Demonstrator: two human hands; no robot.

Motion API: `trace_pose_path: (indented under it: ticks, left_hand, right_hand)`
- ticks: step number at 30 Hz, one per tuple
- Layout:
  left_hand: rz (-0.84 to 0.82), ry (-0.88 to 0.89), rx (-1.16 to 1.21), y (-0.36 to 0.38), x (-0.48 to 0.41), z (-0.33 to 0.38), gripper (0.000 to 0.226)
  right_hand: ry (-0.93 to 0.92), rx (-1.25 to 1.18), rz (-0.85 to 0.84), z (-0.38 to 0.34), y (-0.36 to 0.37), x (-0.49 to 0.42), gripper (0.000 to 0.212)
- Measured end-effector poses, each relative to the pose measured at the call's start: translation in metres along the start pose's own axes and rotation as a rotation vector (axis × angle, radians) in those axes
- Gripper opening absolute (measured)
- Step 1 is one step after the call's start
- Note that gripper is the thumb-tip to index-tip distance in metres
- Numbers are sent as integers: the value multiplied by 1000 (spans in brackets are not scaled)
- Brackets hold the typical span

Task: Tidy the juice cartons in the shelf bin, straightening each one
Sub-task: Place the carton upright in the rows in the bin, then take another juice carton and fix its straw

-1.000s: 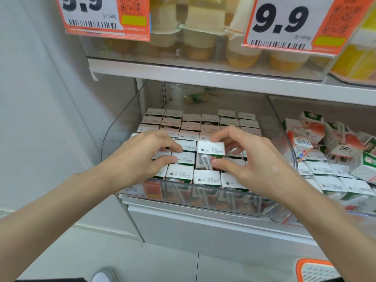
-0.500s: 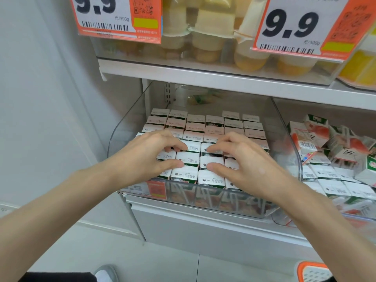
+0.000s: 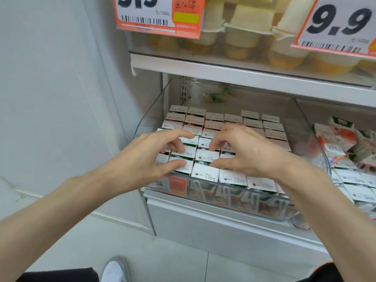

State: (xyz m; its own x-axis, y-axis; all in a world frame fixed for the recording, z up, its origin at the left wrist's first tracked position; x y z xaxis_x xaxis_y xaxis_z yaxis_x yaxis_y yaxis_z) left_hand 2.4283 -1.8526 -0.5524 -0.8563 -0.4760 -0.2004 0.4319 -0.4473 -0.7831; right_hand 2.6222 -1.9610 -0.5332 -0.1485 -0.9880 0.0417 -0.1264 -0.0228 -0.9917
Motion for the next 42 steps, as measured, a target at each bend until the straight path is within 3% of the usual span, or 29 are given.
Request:
trace_pose_path:
  ticks: [7, 11, 16, 21, 26, 33, 42]
  left_hand:
    - [-34, -12, -46, 2, 0, 3, 52]
    - [-35, -20, -35, 3, 0, 2, 51]
    - [-13, 36, 122, 6, -1, 17, 69]
    - [14, 86, 308, 9, -11, 35, 49]
    - [-7, -66, 665, 15, -12, 36, 39]
    - [-152, -177, 841, 27, -10, 44, 37]
    - [-201, -141, 886, 21, -10, 51, 47]
  right_hand:
    - [-46, -107, -1, 4, 4, 8, 36]
    - [-20, -318, 66, 9, -7, 18, 33]
    - [-75, -523, 436, 3, -25, 39, 27]
    - [-58, -722, 616, -8, -17, 53, 30]
    - [79, -1024, 522, -5, 0, 55, 54]
    - [219, -1222, 499, -1, 7, 64, 46]
    - [333, -1400, 457, 2, 8, 67, 24]
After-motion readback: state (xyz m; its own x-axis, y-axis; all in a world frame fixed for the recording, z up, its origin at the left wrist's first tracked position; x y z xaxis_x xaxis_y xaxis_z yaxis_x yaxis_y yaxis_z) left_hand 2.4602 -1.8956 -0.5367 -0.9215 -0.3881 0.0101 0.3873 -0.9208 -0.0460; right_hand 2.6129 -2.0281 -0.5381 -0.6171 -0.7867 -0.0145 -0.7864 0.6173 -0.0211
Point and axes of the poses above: each hand's wrist, its own x-axis away from the middle knuckle, its own y-axis out of the palm, z = x × y, the point moved 4 cm from there along -x, towards the middle knuckle, and after that the axes turned 3 degrees about x, right-handed, at the moved point
